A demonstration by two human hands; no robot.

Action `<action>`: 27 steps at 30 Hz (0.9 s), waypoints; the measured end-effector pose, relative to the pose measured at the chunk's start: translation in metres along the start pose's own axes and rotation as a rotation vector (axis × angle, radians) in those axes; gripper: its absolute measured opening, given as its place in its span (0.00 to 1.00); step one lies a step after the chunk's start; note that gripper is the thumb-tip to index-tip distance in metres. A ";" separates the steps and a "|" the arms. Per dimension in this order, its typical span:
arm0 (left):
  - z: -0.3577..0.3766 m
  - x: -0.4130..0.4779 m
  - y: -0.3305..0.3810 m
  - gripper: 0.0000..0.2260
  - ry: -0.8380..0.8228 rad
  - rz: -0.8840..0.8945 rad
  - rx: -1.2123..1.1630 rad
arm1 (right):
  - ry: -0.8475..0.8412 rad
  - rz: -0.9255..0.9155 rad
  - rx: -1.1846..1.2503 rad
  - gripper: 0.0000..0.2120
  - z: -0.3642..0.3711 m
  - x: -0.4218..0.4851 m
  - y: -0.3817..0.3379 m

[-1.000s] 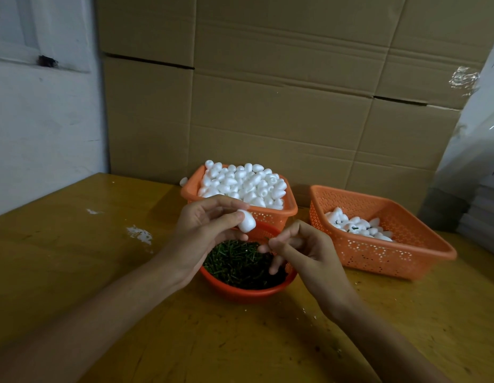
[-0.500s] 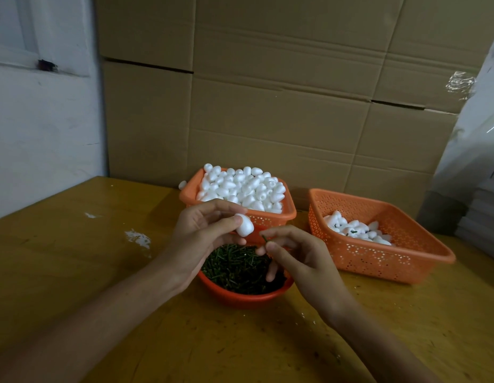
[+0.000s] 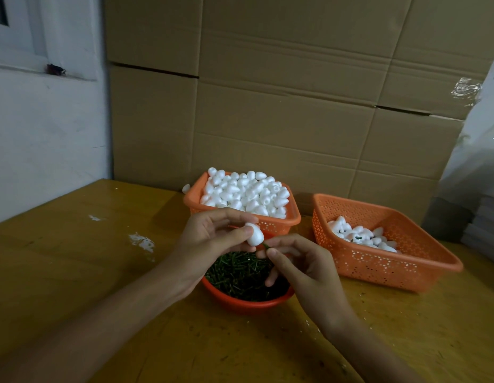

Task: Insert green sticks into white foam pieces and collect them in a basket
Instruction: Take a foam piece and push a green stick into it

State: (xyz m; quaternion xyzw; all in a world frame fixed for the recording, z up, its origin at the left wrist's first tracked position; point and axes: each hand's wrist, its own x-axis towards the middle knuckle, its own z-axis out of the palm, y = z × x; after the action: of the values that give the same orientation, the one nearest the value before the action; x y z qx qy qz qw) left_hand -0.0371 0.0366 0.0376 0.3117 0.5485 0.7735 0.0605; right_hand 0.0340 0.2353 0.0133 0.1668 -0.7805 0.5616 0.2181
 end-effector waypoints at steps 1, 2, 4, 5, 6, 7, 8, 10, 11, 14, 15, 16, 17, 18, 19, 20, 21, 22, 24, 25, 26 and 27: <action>0.000 0.000 0.000 0.10 0.001 0.001 -0.001 | 0.004 -0.005 -0.003 0.06 0.000 0.000 0.000; 0.000 0.001 0.000 0.10 0.002 0.002 -0.005 | 0.010 -0.010 -0.004 0.06 0.000 0.000 0.000; 0.000 0.001 -0.001 0.11 0.002 -0.002 -0.018 | 0.018 -0.022 -0.011 0.07 0.000 0.000 -0.001; 0.000 0.001 -0.001 0.11 -0.001 -0.006 -0.022 | 0.019 -0.027 -0.015 0.07 0.000 0.000 -0.001; -0.001 0.001 0.000 0.11 -0.008 -0.008 -0.021 | 0.017 -0.029 -0.017 0.07 0.001 -0.001 -0.002; -0.001 0.001 0.000 0.11 -0.019 -0.008 -0.012 | 0.017 -0.027 -0.014 0.06 0.001 -0.001 -0.003; -0.001 0.001 0.000 0.11 -0.030 -0.006 -0.001 | 0.019 -0.024 -0.008 0.06 0.001 -0.001 -0.003; -0.001 0.001 0.000 0.11 -0.043 -0.004 0.017 | 0.031 -0.019 0.001 0.05 0.002 -0.001 -0.004; -0.001 0.001 0.000 0.10 -0.045 -0.004 0.019 | 0.038 -0.017 0.005 0.05 0.002 -0.001 -0.005; -0.001 0.000 0.000 0.08 -0.055 -0.004 0.034 | 0.060 -0.019 0.002 0.04 0.004 -0.003 -0.006; -0.002 0.000 0.000 0.08 -0.064 -0.002 0.054 | 0.067 -0.025 -0.015 0.03 0.005 -0.003 -0.007; -0.002 0.000 0.000 0.08 -0.077 0.000 0.081 | 0.072 -0.038 -0.047 0.03 0.006 -0.004 -0.007; -0.002 0.000 -0.001 0.09 -0.088 0.001 0.105 | 0.077 -0.056 -0.089 0.02 0.006 -0.005 -0.007; -0.002 0.000 -0.002 0.09 -0.093 -0.001 0.119 | 0.081 -0.078 -0.131 0.03 0.006 -0.005 -0.006; -0.003 -0.001 -0.002 0.09 -0.090 -0.005 0.123 | 0.084 -0.099 -0.164 0.06 0.006 -0.006 -0.006; -0.003 0.000 -0.002 0.09 -0.083 -0.010 0.122 | 0.086 -0.116 -0.182 0.08 0.006 -0.005 -0.005; -0.003 0.000 -0.002 0.09 -0.077 -0.016 0.122 | 0.084 -0.127 -0.186 0.10 0.006 -0.005 -0.005; -0.003 0.001 -0.002 0.09 -0.073 -0.023 0.120 | 0.077 -0.136 -0.180 0.11 0.005 -0.005 -0.004; -0.003 0.001 -0.001 0.09 -0.073 -0.034 0.109 | 0.060 -0.157 -0.173 0.11 0.003 -0.004 -0.002; -0.003 0.001 -0.001 0.10 -0.075 -0.039 0.099 | 0.053 -0.165 -0.174 0.11 0.002 -0.003 -0.002; -0.003 0.001 -0.001 0.10 -0.078 -0.043 0.088 | 0.048 -0.171 -0.174 0.11 0.001 -0.003 -0.001; -0.002 0.001 -0.001 0.10 -0.079 -0.045 0.080 | 0.044 -0.178 -0.173 0.12 0.001 -0.003 -0.001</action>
State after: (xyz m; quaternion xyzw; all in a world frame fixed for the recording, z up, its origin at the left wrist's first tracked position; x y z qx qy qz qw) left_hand -0.0395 0.0355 0.0371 0.3319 0.5830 0.7365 0.0868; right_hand 0.0367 0.2339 0.0125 0.2035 -0.8033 0.4740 0.2976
